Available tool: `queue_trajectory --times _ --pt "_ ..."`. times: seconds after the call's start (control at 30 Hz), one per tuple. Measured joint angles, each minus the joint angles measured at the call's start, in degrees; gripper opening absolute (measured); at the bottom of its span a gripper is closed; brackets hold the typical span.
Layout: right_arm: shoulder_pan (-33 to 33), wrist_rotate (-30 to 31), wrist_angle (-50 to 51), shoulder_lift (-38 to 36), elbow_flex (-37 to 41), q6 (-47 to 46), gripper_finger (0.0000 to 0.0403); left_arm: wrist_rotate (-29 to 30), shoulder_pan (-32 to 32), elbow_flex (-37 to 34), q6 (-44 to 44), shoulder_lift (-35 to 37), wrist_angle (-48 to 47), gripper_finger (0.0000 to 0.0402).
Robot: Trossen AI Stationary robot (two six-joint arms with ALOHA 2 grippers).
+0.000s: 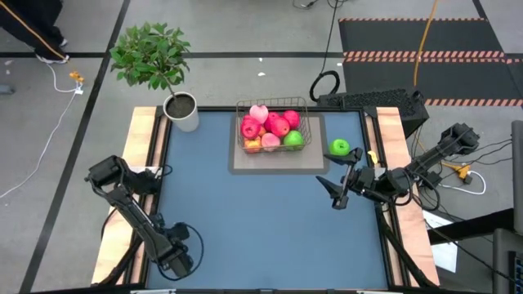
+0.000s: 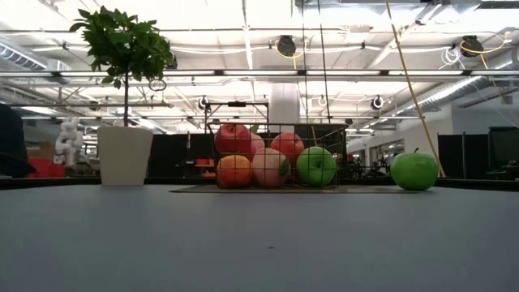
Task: Build produce basket
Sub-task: Put the pink peach into the wire basket
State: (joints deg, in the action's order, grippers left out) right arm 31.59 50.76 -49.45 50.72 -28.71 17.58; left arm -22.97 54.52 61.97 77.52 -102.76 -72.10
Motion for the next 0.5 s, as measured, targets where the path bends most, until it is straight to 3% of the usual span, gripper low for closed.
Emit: queue_trajectory --times 0.27,0.5 --pt "0.00 -0.01 0.11 0.00 0.00 0.00 0.0320 -0.68 -1.80 -0.41 2.59 -0.21 -1.67 0.0336" --pt "0.00 0.00 0.02 0.00 0.00 0.01 0.0320 -1.00 -4.64 -0.71 2.50 -0.26 -0.14 0.0256"
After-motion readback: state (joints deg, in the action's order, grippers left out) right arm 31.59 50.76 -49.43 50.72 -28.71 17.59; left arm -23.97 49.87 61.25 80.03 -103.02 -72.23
